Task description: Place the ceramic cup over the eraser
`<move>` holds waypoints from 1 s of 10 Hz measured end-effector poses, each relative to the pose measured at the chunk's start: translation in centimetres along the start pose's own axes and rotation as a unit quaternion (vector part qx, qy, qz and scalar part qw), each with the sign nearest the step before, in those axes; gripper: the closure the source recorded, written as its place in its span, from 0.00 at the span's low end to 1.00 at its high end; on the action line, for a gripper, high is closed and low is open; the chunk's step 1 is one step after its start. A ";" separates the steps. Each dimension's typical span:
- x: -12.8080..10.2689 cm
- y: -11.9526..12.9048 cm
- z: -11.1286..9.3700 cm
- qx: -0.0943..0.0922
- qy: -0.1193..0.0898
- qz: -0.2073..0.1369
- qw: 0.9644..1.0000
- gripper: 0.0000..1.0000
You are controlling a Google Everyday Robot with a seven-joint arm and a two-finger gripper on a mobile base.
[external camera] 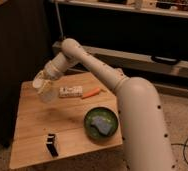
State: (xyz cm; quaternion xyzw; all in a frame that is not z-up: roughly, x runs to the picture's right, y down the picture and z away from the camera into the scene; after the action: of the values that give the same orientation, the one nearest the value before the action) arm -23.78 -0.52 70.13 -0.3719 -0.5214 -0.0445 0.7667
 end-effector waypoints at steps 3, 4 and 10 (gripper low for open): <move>-0.9 6.0 -1.3 -0.016 -0.047 -0.017 0.999 1.00; -1.7 7.4 -1.6 -0.022 -0.060 -0.024 0.998 1.00; -6.9 13.4 -0.1 -0.072 -0.094 -0.064 0.991 1.00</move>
State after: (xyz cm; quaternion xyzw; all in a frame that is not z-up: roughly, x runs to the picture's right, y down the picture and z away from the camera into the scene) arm -20.73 6.86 57.38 -0.3949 -0.6092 -0.0955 0.6810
